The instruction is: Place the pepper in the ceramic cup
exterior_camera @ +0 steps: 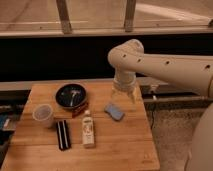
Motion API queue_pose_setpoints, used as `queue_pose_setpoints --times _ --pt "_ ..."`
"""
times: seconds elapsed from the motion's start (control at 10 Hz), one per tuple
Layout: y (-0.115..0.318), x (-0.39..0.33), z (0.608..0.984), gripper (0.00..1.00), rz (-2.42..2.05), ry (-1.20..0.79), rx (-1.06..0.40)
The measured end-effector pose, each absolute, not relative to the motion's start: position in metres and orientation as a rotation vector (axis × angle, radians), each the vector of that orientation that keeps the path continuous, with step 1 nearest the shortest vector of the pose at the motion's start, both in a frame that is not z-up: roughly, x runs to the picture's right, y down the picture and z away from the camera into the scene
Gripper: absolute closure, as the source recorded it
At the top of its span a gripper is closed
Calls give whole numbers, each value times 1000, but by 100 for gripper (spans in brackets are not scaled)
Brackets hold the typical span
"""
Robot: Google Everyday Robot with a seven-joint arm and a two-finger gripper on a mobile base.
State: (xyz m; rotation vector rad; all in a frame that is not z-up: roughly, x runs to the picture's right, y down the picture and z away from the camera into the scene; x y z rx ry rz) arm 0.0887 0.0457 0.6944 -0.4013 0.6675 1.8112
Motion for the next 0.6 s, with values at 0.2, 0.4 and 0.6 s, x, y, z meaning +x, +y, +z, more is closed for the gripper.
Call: queue_pose_setpoints --times 0.2,0.4,0.6 --pt "45 88 695 35 1807 667 -398" --pt "45 88 694 35 1807 668 -400" --pt "46 88 694 35 1807 669 -401"
